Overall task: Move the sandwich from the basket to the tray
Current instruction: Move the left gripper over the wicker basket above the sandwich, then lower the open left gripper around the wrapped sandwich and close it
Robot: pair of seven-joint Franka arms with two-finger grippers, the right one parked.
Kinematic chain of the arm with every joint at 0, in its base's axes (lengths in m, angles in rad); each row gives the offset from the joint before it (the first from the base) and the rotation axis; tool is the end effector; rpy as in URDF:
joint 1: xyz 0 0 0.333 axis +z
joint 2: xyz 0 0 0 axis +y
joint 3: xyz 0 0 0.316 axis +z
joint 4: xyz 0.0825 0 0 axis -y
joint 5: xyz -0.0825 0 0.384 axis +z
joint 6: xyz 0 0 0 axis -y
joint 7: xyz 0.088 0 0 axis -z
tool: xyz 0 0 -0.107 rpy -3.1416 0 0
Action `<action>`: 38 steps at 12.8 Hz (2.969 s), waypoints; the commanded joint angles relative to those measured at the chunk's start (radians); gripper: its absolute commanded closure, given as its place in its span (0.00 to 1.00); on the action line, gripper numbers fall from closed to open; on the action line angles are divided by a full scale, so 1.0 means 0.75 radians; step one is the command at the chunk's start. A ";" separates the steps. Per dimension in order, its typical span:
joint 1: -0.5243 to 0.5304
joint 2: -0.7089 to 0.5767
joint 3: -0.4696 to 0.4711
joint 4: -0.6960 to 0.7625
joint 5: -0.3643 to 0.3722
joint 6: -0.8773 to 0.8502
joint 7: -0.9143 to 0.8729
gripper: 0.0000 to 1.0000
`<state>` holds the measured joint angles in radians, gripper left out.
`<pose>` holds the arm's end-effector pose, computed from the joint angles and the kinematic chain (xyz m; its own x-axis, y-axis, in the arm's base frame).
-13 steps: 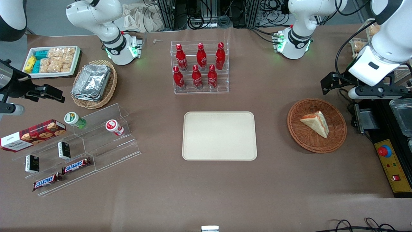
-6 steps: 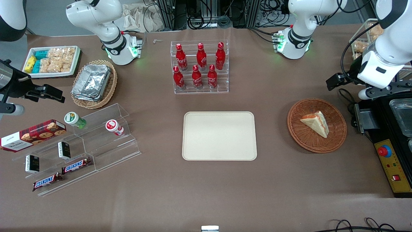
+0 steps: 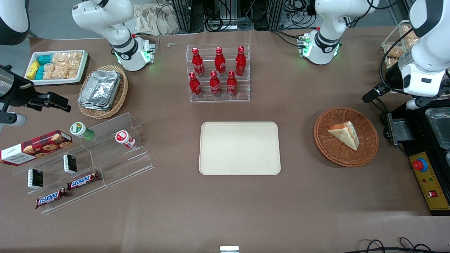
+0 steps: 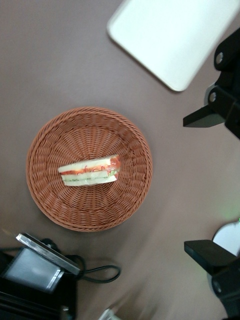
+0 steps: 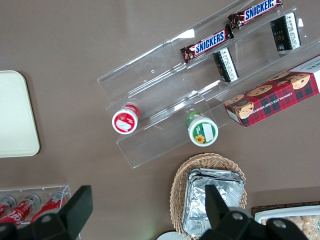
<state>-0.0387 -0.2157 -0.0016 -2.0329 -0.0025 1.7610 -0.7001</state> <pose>0.4869 -0.0199 0.5339 0.7885 0.6134 -0.0443 0.6125 -0.7898 -0.0346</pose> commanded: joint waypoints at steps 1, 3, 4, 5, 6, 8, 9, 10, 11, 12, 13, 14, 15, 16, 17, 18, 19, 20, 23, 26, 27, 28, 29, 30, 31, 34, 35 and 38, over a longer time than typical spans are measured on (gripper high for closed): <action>-0.010 -0.046 0.000 -0.144 -0.005 0.149 -0.230 0.00; -0.008 0.042 0.008 -0.141 -0.013 0.186 -0.255 0.00; -0.008 0.083 0.020 -0.141 -0.013 0.214 -0.283 0.00; -0.008 0.119 0.029 -0.147 -0.013 0.251 -0.320 0.00; -0.006 0.158 0.031 -0.149 -0.013 0.276 -0.361 0.00; -0.006 0.214 0.055 -0.177 -0.011 0.368 -0.426 0.00; -0.006 0.224 0.072 -0.206 -0.013 0.427 -0.435 0.00; -0.008 0.261 0.074 -0.214 -0.011 0.448 -0.457 0.00; -0.008 0.297 0.074 -0.212 -0.013 0.470 -0.467 0.00; -0.008 0.314 0.074 -0.220 -0.013 0.501 -0.470 0.00; -0.008 0.324 0.074 -0.239 -0.013 0.531 -0.476 0.00; -0.008 0.341 0.074 -0.257 -0.015 0.574 -0.478 0.00; -0.008 0.359 0.074 -0.277 -0.015 0.633 -0.478 0.00; -0.008 0.379 0.074 -0.294 -0.015 0.677 -0.478 0.00; -0.008 0.406 0.074 -0.300 -0.015 0.699 -0.478 0.00; -0.008 0.428 0.074 -0.302 -0.015 0.718 -0.478 0.00; -0.008 0.451 0.074 -0.302 -0.015 0.730 -0.478 0.00; -0.008 0.469 0.074 -0.304 -0.015 0.750 -0.478 0.00; -0.006 0.512 0.074 -0.331 -0.015 0.820 -0.476 0.00; -0.006 0.590 0.074 -0.339 -0.013 0.904 -0.476 0.00; -0.006 0.602 0.076 -0.339 -0.013 0.914 -0.476 0.00; -0.006 0.623 0.076 -0.339 -0.013 0.934 -0.474 0.00; -0.004 0.637 0.076 -0.339 -0.013 0.951 -0.474 0.00; -0.004 0.654 0.076 -0.339 -0.011 0.953 -0.472 0.03; -0.004 0.656 0.078 -0.339 -0.009 0.957 -0.470 0.16; -0.004 0.654 0.086 -0.339 -0.007 0.953 -0.455 0.71; -0.004 0.650 0.086 -0.335 -0.007 0.945 -0.455 0.92; -0.004 0.560 0.086 -0.325 -0.003 0.849 -0.451 1.00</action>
<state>-0.0398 0.2661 0.0620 -2.2688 -0.0088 2.4207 -1.0220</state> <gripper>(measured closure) 0.652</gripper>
